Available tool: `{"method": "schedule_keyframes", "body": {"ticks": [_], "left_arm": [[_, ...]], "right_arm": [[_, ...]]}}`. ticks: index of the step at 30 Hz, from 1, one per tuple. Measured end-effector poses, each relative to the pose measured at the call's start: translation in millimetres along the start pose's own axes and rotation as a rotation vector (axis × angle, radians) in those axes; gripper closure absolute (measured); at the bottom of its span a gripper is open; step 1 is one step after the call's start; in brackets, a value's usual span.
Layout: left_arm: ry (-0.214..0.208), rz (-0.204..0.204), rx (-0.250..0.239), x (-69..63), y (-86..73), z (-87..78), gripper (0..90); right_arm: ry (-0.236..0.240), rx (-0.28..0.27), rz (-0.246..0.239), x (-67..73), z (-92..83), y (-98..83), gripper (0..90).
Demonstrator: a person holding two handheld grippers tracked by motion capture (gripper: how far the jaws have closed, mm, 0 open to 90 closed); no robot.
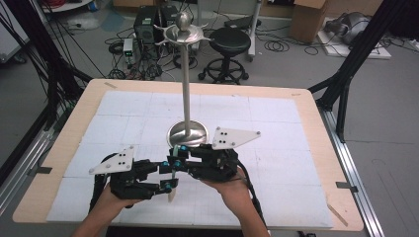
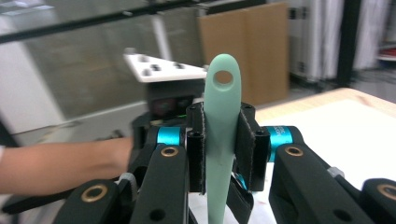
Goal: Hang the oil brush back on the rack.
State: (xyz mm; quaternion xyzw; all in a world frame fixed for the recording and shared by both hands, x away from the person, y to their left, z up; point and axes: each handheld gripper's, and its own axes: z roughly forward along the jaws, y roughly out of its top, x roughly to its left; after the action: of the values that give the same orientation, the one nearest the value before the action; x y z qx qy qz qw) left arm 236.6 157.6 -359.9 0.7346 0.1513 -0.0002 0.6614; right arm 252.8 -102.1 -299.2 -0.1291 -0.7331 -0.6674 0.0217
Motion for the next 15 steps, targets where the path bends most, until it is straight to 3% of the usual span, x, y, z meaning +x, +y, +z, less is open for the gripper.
{"method": "schedule_keyframes", "body": {"ticks": [1, 2, 4, 5, 6, 10, 15], "left_arm": [[-0.024, 0.0, 0.002, 0.1, 0.0, -0.3, 55.7], [-0.041, 0.0, 0.002, -0.3, -0.2, -0.2, 55.8], [-0.091, 0.004, 0.011, -1.4, -1.0, 0.4, 56.3], [-0.091, 0.004, 0.011, -1.4, -1.0, 0.4, 56.4], [-0.109, 0.005, 0.015, -1.4, -1.3, 0.6, 56.7], [-0.156, 0.007, 0.013, -1.6, -1.8, 0.9, 58.7], [-0.184, 0.026, 0.023, -2.4, -2.8, 1.0, 69.4]], "right_arm": [[0.0, 0.0, 0.0, 0.0, 0.0, 0.0, 75.6], [0.069, -0.018, 0.002, -3.0, -1.8, -1.1, 75.6], [0.109, -0.022, -0.003, -5.0, -2.7, -1.7, 75.6], [0.109, -0.022, -0.003, -5.0, -2.7, -1.7, 75.6], [0.147, -0.02, -0.014, -6.7, -1.9, -2.0, 75.6], [0.201, -0.01, -0.026, -7.3, 0.9, -2.4, 75.6], [0.241, -0.014, -0.033, -8.4, 3.8, -2.8, 75.6]]}}
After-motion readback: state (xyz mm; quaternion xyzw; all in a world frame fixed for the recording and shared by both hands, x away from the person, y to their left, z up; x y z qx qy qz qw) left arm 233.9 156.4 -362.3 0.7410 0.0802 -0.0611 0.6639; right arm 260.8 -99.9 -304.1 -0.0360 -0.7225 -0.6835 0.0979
